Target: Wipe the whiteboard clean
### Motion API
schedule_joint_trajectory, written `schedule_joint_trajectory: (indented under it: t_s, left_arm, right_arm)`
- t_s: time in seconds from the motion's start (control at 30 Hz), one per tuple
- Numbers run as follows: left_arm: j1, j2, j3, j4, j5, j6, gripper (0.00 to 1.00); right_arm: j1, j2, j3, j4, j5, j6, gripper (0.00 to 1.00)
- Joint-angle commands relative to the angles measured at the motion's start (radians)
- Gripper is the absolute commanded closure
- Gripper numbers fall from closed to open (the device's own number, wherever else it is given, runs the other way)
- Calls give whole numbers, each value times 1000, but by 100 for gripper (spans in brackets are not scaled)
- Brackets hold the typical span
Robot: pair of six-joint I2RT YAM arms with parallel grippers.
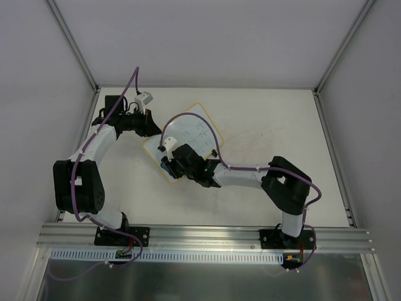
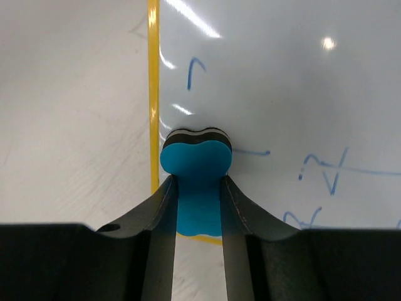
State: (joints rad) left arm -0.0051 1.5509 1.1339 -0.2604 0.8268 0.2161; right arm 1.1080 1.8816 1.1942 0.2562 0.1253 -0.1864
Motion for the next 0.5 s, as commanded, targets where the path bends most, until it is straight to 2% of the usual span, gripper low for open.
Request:
schedule_joint_trajectory:
  t_s: [0.0,0.2,0.47]
  left_arm:
    - [-1,-41,13,-7,12,-15,100]
    - [-3,-34,18,-10,8,-21,100]
    - [-3,-40,13,-14,-3,-27,100]
  right_arm:
    - [-19,5,-120,-58,39,28,99]
    - [-17,-15,-154,-45,59,41,98]
    - [-10,-7,19,-48,168,8,100]
